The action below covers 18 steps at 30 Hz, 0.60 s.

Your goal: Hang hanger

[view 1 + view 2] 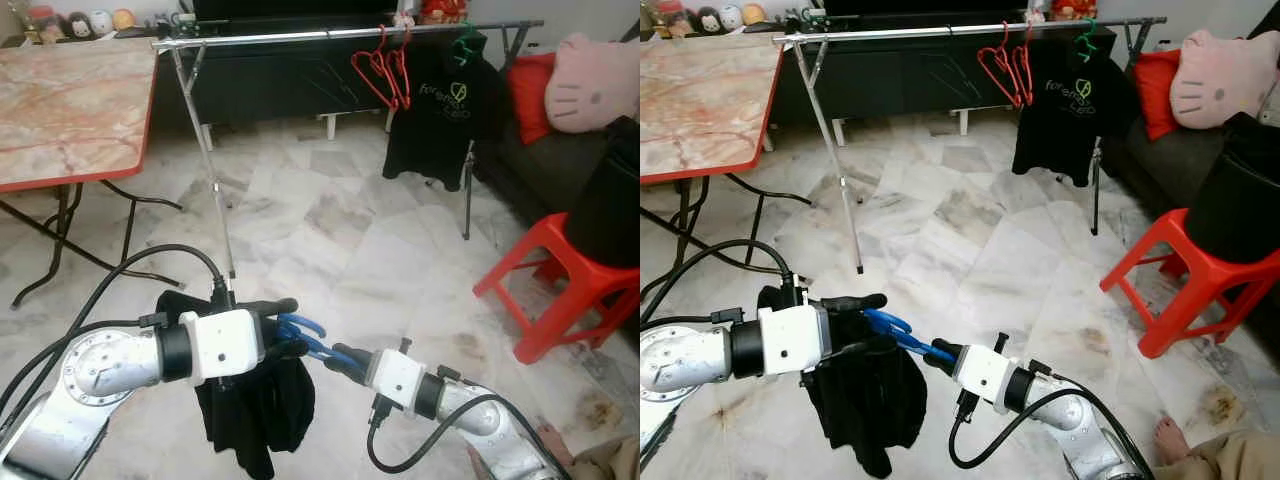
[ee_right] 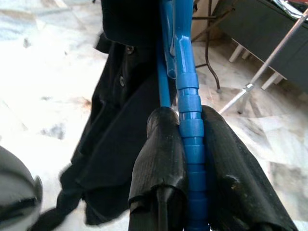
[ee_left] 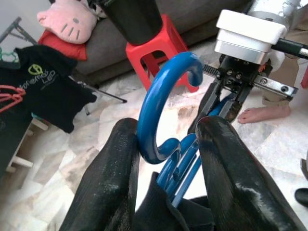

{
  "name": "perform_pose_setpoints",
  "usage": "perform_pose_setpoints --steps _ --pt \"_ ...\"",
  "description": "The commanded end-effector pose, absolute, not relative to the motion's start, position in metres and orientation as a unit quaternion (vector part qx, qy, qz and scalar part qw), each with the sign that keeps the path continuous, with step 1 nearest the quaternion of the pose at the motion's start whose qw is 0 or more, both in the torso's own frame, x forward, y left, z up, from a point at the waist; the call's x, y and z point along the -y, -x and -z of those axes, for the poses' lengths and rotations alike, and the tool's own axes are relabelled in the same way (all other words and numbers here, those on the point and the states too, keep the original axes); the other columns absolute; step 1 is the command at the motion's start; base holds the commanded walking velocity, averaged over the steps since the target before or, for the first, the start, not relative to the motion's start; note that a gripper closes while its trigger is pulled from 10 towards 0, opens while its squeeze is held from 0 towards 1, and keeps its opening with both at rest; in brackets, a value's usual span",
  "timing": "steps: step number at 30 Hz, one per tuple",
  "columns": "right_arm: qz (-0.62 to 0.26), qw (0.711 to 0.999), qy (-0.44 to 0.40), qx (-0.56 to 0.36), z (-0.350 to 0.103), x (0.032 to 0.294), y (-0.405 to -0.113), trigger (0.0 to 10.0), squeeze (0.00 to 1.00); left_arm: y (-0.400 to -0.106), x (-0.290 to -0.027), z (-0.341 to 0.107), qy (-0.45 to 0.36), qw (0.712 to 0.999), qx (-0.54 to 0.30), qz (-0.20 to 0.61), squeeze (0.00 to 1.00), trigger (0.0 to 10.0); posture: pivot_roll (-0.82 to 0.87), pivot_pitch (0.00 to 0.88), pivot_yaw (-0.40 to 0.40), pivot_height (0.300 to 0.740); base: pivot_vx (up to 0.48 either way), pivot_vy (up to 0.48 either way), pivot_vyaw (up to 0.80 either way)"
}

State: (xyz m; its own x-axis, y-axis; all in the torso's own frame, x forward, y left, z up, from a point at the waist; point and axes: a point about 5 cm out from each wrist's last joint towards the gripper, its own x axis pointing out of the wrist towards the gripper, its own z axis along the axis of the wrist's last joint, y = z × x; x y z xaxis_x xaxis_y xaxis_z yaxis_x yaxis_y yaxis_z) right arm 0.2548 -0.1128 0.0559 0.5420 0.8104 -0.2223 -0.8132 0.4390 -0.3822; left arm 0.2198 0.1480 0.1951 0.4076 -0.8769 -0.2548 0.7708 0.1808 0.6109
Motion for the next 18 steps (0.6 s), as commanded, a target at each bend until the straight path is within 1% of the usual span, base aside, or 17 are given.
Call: perform_pose_setpoints --steps 1,4,5,6,7,8,9,14,18 --pt "-0.438 0.875 0.204 0.021 -0.068 0.12 -0.266 0.0 0.0 -0.216 -0.15 -0.196 -0.353 0.756 0.07 0.547 0.0 10.0 0.03 0.068 -0.021 0.74 0.0 0.0 0.0" --pt "-0.435 0.878 0.199 0.022 -0.069 0.12 -0.267 0.0 0.0 -0.221 -0.151 -0.199 -0.351 0.771 0.082 0.526 0.0 10.0 0.03 0.068 -0.023 0.74 0.0 0.0 0.0" --pt "-0.436 0.878 0.199 0.022 -0.069 0.12 -0.267 0.0 0.0 -0.224 -0.151 -0.2 -0.348 0.78 0.093 0.512 0.0 10.0 0.03 0.066 -0.021 0.74 0.0 0.0 0.0" --pt "-0.436 0.878 0.199 0.022 -0.069 0.12 -0.267 0.0 0.0 -0.224 -0.151 -0.2 -0.348 0.78 0.093 0.512 0.0 10.0 0.03 0.066 -0.021 0.74 0.0 0.0 0.0" --pt "-0.436 0.877 0.199 0.021 -0.068 0.12 -0.267 0.0 0.0 -0.227 -0.151 -0.202 -0.345 0.787 0.1 0.502 0.0 10.0 0.03 0.066 -0.021 0.74 0.0 0.0 0.0" --pt "-0.439 0.877 0.196 0.02 -0.068 0.119 -0.266 0.0 0.0 -0.232 -0.148 -0.207 -0.326 0.807 0.129 0.474 0.0 10.0 0.03 0.066 -0.021 0.74 0.0 0.0 0.0" --pt "-0.442 0.876 0.195 0.02 -0.068 0.118 -0.265 0.0 0.0 -0.233 -0.146 -0.21 -0.318 0.813 0.14 0.468 0.0 10.0 0.03 0.066 -0.021 0.74 0.0 0.0 0.0" --pt "-0.448 0.873 0.192 0.016 -0.066 0.117 -0.263 0.0 0.0 -0.231 -0.142 -0.21 -0.312 0.809 0.142 0.478 0.0 10.0 0.02 0.059 -0.022 0.74 0.0 0.0 0.0" --pt "-0.438 0.878 0.191 0.022 -0.068 0.117 -0.265 0.0 0.0 -0.232 -0.146 -0.206 -0.326 0.804 0.131 0.48 0.0 10.0 0.02 0.06 -0.022 0.74 0.0 0.0 0.0"
